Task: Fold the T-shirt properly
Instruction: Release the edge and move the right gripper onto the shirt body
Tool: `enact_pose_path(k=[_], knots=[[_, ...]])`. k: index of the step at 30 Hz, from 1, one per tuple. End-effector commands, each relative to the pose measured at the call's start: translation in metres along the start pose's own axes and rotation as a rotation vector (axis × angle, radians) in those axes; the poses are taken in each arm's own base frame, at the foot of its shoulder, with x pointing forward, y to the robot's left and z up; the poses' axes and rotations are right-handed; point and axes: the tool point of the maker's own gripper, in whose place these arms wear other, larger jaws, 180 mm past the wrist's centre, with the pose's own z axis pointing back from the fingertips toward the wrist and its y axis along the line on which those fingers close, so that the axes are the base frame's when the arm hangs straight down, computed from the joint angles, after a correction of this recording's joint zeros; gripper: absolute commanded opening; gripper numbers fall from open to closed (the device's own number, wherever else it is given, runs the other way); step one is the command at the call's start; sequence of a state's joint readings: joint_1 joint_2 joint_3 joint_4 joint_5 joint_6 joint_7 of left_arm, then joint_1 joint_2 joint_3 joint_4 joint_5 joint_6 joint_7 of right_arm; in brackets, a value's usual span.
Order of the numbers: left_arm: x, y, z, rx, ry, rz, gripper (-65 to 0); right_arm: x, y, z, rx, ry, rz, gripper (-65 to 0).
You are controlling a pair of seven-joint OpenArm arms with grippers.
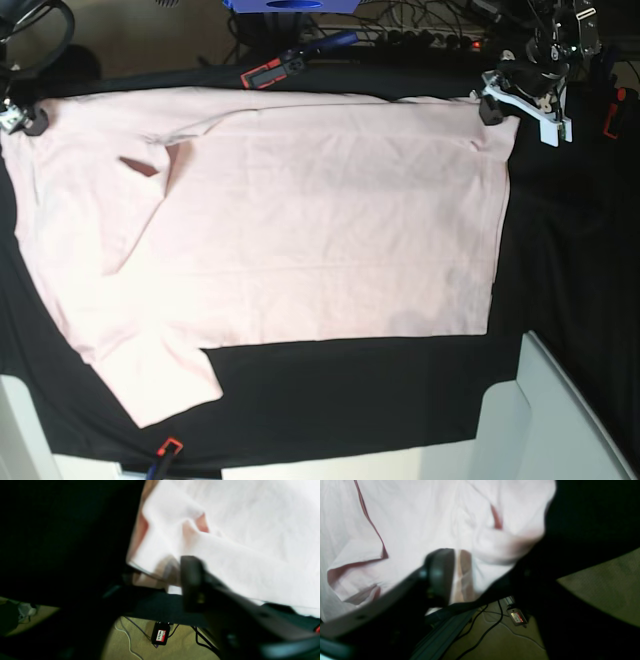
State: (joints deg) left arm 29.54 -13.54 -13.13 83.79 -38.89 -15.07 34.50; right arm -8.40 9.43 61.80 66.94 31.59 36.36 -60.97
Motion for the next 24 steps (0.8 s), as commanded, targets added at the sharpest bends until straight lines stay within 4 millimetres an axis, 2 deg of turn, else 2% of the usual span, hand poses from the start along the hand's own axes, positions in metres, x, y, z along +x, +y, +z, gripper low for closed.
enact_pose_path(k=[1, 5, 7, 13, 16, 20, 24], knots=[[0.013, 0.002, 0.004, -0.003, -0.035, -0.019, -30.7, 0.019, -0.004, 0.009, -0.006, -0.062, 0.005, -26.3], [0.022, 0.002, 0.003, -0.008, -0.051, -0.023, -14.8, 0.021, -0.011, 0.015, -0.020, -0.080, -0.020, -27.1], [0.024, 0.001, 0.002, -0.008, -0.057, -0.022, -10.2, 0.021, -0.011, 0.015, -0.020, -0.082, -0.020, -27.1], [0.062, 0.024, 0.026, 0.061, -0.190, 0.020, -9.1, 0.021, -0.012, 0.015, -0.022, -0.084, -0.019, -27.1], [0.078, 0.026, 0.044, 0.079, -0.245, -0.006, -9.1, 0.021, -0.013, 0.016, -0.026, -0.086, -0.018, -27.1], [0.095, 0.006, 0.065, 0.049, -0.300, -0.076, -9.1, 0.042, -0.013, 0.034, -0.060, -0.165, 0.052, -27.1], [0.092, -0.021, 0.058, -0.017, -0.283, -0.116, -9.2, 0.067, 0.000, 0.054, -0.087, -0.228, 0.167, -27.1]])
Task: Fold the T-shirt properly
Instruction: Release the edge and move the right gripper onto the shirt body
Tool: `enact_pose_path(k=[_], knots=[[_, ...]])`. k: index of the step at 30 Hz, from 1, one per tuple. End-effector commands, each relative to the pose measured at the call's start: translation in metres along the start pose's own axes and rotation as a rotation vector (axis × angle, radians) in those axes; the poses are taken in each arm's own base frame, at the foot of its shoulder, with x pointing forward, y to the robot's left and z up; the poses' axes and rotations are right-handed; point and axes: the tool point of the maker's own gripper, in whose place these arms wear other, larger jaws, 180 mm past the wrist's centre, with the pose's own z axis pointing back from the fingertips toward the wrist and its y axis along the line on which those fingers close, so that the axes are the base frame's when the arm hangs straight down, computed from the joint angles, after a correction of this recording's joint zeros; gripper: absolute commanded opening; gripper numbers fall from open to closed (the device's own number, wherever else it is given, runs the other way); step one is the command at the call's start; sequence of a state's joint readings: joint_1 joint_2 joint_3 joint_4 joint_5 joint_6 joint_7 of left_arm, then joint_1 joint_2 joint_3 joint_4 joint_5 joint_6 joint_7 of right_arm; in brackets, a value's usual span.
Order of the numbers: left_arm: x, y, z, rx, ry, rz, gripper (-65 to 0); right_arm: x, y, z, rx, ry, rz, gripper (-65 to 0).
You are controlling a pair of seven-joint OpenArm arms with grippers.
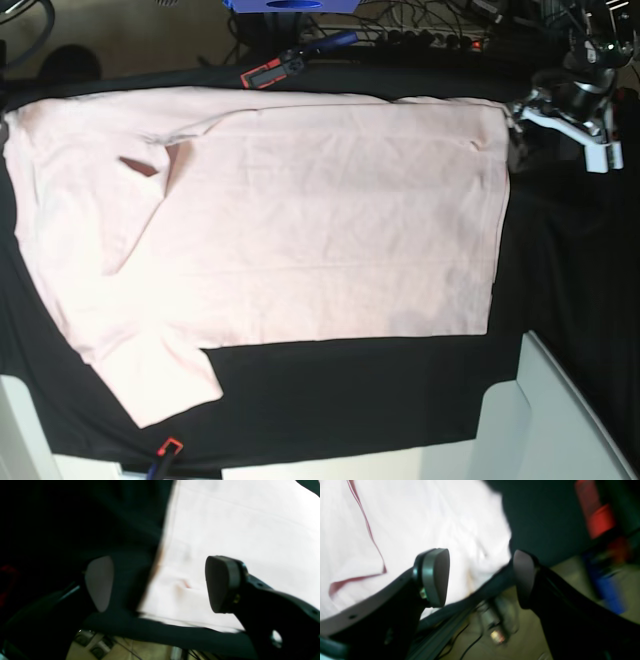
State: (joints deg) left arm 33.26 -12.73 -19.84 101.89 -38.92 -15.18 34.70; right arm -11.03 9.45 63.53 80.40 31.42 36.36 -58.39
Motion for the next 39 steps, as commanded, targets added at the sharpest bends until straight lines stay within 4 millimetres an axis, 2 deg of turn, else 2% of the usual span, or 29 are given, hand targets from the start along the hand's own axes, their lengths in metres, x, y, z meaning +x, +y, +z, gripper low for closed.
enact_pose_path(k=[1, 2, 6, 8, 10, 12, 13, 14, 16, 18, 19, 22, 26, 31, 37, 39], knots=[[0.008, -0.008, 0.000, -0.029, -0.025, -0.015, -9.4, 0.019, 0.008, 0.005, 0.015, -0.037, 0.068, -27.1], [0.006, -0.015, -0.003, -0.047, -0.019, -0.020, -9.4, 0.019, 0.014, 0.006, 0.023, -0.030, 0.111, -27.0], [0.003, -0.035, -0.010, -0.101, -0.013, -0.027, -9.7, 0.018, 0.066, -0.004, 0.136, 0.029, 0.358, -27.0], [0.009, -0.046, -0.016, -0.128, -0.024, -0.030, -15.5, 0.014, 0.081, -0.010, 0.171, 0.046, 0.390, -27.1], [0.009, -0.047, -0.021, -0.133, -0.023, -0.024, -28.9, 0.020, 0.090, -0.013, 0.188, 0.028, 0.395, -27.1], [0.011, -0.045, -0.028, -0.128, -0.024, -0.014, -49.2, 0.022, 0.092, -0.015, 0.195, 0.015, 0.393, -27.7], [0.010, -0.043, -0.031, -0.124, -0.020, -0.008, -58.3, 0.021, 0.092, -0.016, 0.197, 0.019, 0.390, -29.9], [0.009, -0.041, -0.033, -0.121, -0.016, -0.003, -64.5, 0.022, 0.094, -0.017, 0.202, 0.021, 0.388, -33.2], [0.002, -0.037, -0.035, -0.113, 0.001, 0.006, -65.0, 0.015, 0.098, -0.022, 0.214, 0.061, 0.396, -46.0], [-0.003, -0.035, -0.036, -0.107, 0.014, 0.013, -65.0, -0.002, 0.105, -0.028, 0.236, 0.126, 0.412, -60.8], [-0.006, -0.033, -0.036, -0.104, 0.022, 0.017, -65.0, -0.010, 0.111, -0.031, 0.253, 0.153, 0.418, -65.0], [-0.010, -0.031, -0.037, -0.098, 0.033, 0.023, -65.0, -0.040, 0.131, -0.041, 0.316, 0.226, 0.421, -63.4], [-0.008, -0.029, -0.037, -0.093, 0.027, 0.024, -65.0, -0.063, 0.149, -0.048, 0.372, 0.287, 0.444, -64.9], [-0.008, -0.029, -0.037, -0.092, 0.025, 0.024, -65.0, -0.078, 0.162, -0.049, 0.401, 0.320, 0.450, -64.9], [-0.008, -0.028, -0.037, -0.092, 0.026, 0.022, -65.0, -0.085, 0.168, -0.048, 0.416, 0.337, 0.471, -64.6], [-0.008, -0.028, -0.036, -0.092, 0.028, 0.022, -65.0, -0.085, 0.167, -0.048, 0.413, 0.338, 0.474, -61.7]])
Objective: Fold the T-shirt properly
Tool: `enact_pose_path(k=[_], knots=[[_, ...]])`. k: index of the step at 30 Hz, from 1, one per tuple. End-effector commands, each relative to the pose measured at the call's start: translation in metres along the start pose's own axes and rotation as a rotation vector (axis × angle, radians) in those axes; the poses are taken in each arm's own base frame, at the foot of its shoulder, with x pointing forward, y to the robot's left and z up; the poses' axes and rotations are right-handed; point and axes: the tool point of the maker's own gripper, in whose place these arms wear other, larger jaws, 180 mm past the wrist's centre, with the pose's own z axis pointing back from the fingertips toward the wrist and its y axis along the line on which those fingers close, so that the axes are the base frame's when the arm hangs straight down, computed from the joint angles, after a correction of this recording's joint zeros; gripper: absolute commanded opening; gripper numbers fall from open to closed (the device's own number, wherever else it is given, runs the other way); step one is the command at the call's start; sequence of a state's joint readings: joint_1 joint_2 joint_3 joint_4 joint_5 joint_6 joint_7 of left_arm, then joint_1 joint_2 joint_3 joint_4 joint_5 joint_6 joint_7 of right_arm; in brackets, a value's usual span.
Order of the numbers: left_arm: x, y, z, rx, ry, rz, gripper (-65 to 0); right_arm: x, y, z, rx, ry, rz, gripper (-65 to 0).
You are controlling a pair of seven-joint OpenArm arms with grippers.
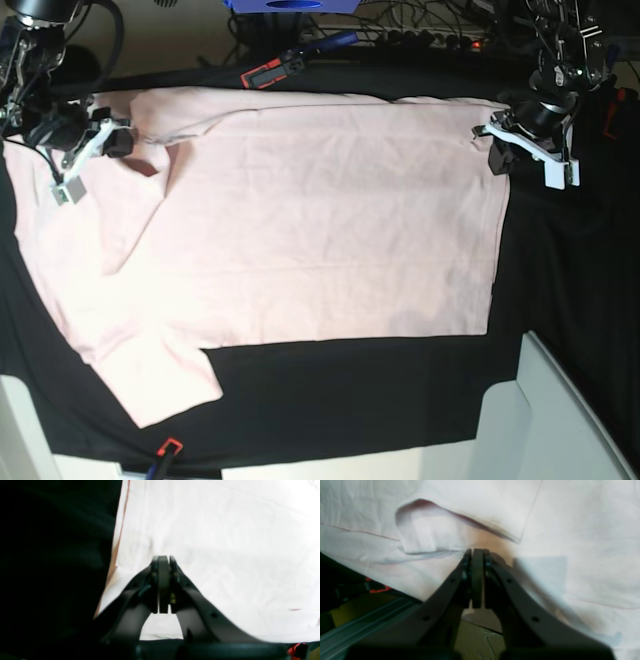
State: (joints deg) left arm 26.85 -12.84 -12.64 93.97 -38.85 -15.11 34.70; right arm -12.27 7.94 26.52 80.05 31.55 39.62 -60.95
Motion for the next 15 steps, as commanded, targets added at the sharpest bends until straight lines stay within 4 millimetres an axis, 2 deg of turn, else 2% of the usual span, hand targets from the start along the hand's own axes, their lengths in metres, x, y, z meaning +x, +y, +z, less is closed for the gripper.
enact_pose_path(k=[1, 5, 6, 9, 15], knots=[[0.012, -0.001, 0.003, -0.009, -0.037, -0.014, -65.0, 0.009, -0.003, 0.007, -0.007, -0.036, 0.022, -58.0], [0.011, 0.000, 0.003, -0.009, -0.035, -0.014, -65.0, 0.010, -0.017, 0.016, -0.040, -0.032, 0.044, -36.1], [0.011, 0.000, 0.003, -0.008, -0.035, -0.015, -65.0, 0.013, -0.020, 0.019, -0.048, -0.042, 0.056, -33.4], [0.010, 0.004, 0.003, 0.014, -0.027, -0.054, -65.0, 0.012, -0.020, 0.023, -0.082, -0.006, 0.183, -32.5], [0.002, 0.015, 0.002, 0.089, 0.017, -0.190, -65.0, 0.002, -0.016, 0.016, -0.256, 0.164, 0.538, -32.5]])
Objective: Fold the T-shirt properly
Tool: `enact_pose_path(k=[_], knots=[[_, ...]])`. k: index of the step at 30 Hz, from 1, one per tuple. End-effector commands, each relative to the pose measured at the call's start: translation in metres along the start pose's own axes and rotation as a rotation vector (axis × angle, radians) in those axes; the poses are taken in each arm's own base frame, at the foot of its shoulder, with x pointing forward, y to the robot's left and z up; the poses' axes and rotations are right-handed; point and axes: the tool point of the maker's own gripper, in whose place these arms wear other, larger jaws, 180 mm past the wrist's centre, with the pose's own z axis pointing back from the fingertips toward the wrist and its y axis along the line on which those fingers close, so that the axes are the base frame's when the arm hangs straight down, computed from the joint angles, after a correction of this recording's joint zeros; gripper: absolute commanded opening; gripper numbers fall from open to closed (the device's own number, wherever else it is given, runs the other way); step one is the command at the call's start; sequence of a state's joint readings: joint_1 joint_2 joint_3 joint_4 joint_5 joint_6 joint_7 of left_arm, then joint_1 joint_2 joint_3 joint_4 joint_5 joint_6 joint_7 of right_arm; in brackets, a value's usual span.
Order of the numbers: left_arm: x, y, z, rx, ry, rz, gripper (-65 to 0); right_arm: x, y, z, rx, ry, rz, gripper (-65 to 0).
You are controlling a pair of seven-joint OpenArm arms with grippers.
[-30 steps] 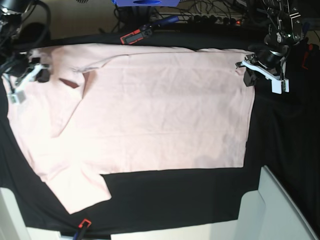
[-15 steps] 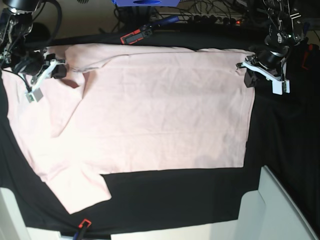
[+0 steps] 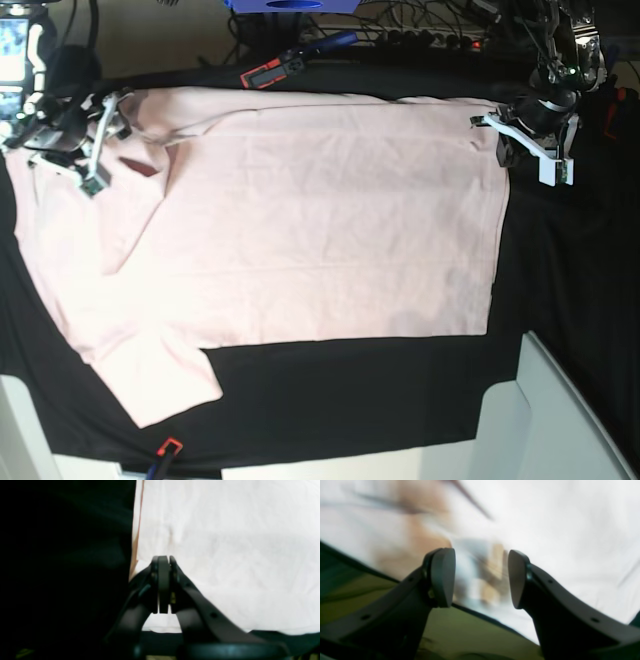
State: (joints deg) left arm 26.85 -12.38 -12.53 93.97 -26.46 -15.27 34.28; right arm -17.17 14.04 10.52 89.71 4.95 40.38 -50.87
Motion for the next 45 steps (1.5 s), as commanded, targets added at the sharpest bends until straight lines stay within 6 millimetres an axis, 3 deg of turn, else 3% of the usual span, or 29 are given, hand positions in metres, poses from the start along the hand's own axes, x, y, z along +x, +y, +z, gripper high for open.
enact_pose_path(k=[1, 5, 9, 19, 33, 40, 45], knots=[[0.011, 0.003, 0.003, 0.003, -0.036, -0.018, -65.0, 0.006, -0.006, 0.002, -0.046, 0.002, 0.044, -32.5], [0.011, 0.004, 0.003, 0.006, -0.035, -0.022, -65.0, 0.006, 0.000, -0.008, -0.153, 0.080, 0.202, -32.5], [0.011, 0.004, 0.003, 0.006, -0.035, -0.022, -65.0, 0.015, 0.004, -0.011, -0.207, 0.084, 0.255, -32.5], [0.011, 0.004, 0.003, 0.006, -0.035, -0.022, -65.0, 0.044, -0.011, -0.008, -0.254, 0.046, 0.274, -32.5], [0.012, 0.004, 0.003, 0.006, -0.036, -0.022, -65.0, 0.047, -0.015, -0.010, -0.254, 0.045, 0.270, -33.2], [0.012, 0.004, 0.003, 0.006, -0.036, -0.022, -65.0, 0.047, -0.015, -0.018, -0.236, 0.060, 0.260, -56.3], [0.012, 0.004, 0.003, 0.006, -0.036, -0.022, -65.0, 0.050, -0.015, -0.017, -0.240, 0.055, 0.265, -64.6]])
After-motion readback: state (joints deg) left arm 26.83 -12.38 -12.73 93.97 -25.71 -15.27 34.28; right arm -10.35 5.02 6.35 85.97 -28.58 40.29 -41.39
